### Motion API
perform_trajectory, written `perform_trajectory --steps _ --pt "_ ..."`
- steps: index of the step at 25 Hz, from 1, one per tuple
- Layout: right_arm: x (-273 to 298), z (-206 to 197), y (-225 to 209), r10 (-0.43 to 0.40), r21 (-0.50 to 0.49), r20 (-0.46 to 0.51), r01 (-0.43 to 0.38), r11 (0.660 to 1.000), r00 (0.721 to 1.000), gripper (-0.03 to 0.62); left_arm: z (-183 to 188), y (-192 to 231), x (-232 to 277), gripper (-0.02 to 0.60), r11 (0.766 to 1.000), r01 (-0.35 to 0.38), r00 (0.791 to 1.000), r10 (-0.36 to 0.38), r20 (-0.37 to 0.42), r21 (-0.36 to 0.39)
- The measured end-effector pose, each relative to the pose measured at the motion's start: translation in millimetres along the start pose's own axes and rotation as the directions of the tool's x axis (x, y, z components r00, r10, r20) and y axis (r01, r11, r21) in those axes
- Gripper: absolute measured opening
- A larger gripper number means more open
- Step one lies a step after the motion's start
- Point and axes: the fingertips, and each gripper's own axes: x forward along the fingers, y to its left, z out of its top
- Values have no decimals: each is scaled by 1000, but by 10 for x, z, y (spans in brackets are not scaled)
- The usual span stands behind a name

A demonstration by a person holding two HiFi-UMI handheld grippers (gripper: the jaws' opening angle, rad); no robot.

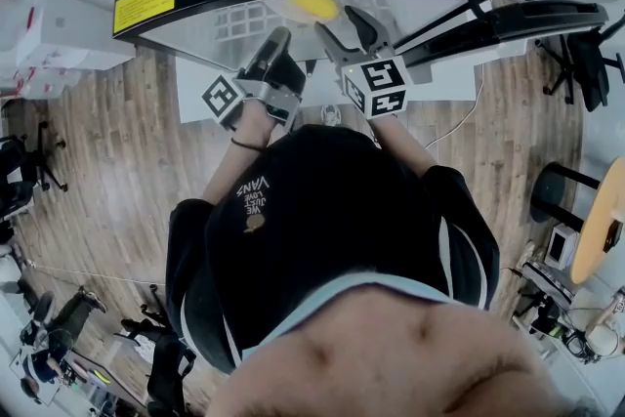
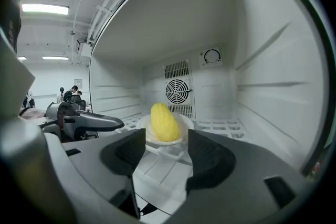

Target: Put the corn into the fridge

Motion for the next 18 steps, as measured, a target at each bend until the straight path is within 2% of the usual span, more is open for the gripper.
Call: perform_trajectory --steps 4,10,14,18 --pt "-51 33 4 -20 6 16 20 1000 1000 242 6 -35 -12 57 999 1 1000 1 -31 50" --pt "-236 90 -15 -70 33 52 68 997 996 242 15 -175 -40 57 984 12 998 -1 -63 176" --pt "-325 86 -8 -98 40 59 95 995 993 242 -1 -268 -54 57 964 34 996 -10 -92 265" --pt "-400 64 29 -115 49 59 112 992 992 242 -130 -378 -65 57 925 72 987 -12 -159 372"
